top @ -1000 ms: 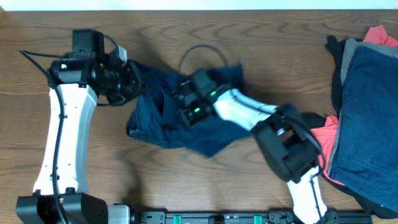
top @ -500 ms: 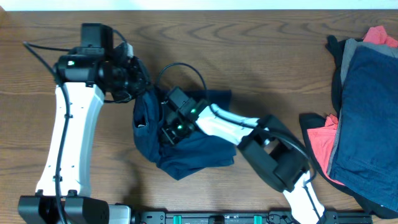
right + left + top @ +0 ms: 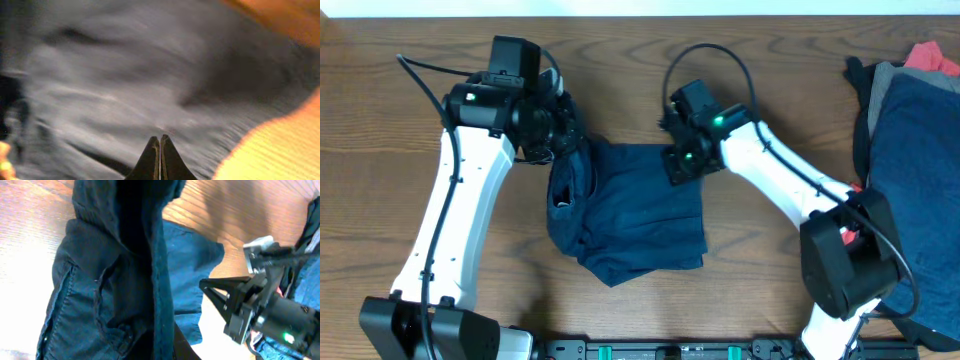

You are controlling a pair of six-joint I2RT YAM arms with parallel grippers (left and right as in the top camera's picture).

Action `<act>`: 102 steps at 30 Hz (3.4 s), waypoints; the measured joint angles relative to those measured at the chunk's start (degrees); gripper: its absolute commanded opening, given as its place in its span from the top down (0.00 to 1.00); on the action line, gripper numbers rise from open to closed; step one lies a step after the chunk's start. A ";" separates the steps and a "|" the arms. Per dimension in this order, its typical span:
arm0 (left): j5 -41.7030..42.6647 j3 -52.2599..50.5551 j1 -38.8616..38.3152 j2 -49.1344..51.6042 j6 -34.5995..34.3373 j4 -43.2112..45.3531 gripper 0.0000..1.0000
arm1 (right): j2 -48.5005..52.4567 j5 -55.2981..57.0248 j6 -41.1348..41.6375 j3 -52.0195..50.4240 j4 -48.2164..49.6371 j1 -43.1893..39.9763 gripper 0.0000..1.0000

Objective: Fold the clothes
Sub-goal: 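Fold the right half over toward the left gripper with the right gripper, then open both grippers and lift them away from the folded shorts, then grasp the folded navy shorts with the left gripper and carry them upper-left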

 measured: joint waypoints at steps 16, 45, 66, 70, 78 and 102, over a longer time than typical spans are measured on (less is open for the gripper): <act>-0.07 0.00 -12.66 3.34 -4.76 1.92 0.94 | 7.13 1.86 -1.22 -2.32 -1.84 -1.09 0.99; 9.73 -0.09 -19.32 5.70 -10.47 9.01 0.18 | 6.38 8.28 5.62 0.20 -11.91 -2.80 0.95; 7.67 -0.02 0.11 14.73 3.41 4.81 0.02 | -8.90 5.27 1.22 8.09 -18.38 -2.71 0.93; 7.54 -0.02 0.04 21.66 5.92 3.91 0.02 | -4.68 4.22 1.29 2.69 -16.09 -0.92 0.94; 7.56 -0.02 -0.15 30.60 9.97 4.72 0.02 | 1.25 3.15 1.55 -5.09 -8.72 0.13 0.95; 5.14 2.89 1.16 33.57 11.89 12.48 0.94 | -12.28 9.79 5.97 -5.33 -9.27 -6.16 0.99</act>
